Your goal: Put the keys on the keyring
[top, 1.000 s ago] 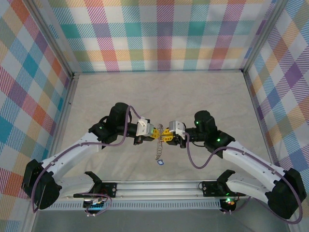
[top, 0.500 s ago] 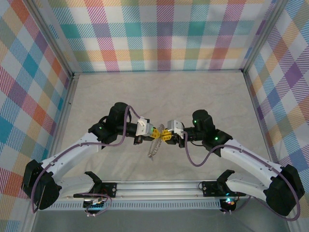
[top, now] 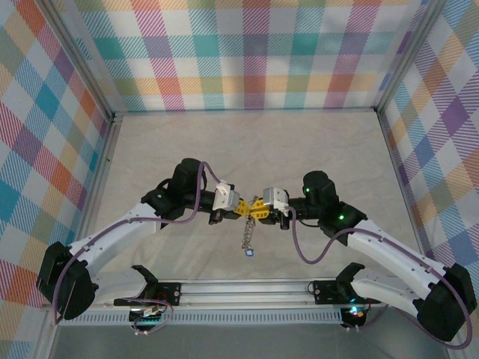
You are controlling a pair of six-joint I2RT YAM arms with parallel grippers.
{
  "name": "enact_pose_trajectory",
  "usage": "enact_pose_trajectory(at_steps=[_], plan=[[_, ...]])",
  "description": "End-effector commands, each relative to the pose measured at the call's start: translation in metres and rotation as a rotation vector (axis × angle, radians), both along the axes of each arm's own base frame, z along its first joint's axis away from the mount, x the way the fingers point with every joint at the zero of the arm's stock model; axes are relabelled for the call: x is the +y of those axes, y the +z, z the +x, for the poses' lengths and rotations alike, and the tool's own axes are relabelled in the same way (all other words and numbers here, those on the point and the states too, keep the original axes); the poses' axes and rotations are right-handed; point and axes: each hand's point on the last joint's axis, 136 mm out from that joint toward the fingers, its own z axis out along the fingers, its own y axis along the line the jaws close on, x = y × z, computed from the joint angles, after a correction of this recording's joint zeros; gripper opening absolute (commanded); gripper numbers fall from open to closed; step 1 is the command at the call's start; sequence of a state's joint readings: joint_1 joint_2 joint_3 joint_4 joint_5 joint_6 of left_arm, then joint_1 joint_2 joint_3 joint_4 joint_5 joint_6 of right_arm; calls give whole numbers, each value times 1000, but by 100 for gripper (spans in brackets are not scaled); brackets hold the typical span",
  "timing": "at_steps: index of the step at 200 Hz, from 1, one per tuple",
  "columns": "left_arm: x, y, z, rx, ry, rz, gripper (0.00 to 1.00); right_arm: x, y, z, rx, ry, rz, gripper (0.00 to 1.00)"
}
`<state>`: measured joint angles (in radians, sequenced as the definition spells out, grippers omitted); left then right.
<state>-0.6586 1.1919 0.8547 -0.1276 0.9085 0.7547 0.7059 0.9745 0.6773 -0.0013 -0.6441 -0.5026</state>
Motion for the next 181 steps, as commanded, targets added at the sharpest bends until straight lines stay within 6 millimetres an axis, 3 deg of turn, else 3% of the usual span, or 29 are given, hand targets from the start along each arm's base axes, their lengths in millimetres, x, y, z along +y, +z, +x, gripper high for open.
enact_pose_trajectory(at_steps=[1,40,69,92,103,122,142,181], plan=[[-3,15,-6,-27,-43,-54,0,3,5,-5,-9,42,6,16],[-2,19,-8,-35,-46,-62,0,5,-4,1,-6,19,-3,18],[0,19,-10,-42,-48,-53,0,5,-5,1,-3,16,-1,3],[0,18,-7,-34,-30,-36,0,5,-7,3,2,9,-11,0],[1,13,-4,-21,-9,-4,0,4,-6,4,5,4,-31,0],[3,3,7,-12,43,73,9,0,-7,9,9,-36,-89,0],[8,-14,14,40,89,175,10,-6,-13,14,20,-61,-183,0],[2,-20,18,86,76,197,10,-5,-17,21,68,-58,-288,0]])
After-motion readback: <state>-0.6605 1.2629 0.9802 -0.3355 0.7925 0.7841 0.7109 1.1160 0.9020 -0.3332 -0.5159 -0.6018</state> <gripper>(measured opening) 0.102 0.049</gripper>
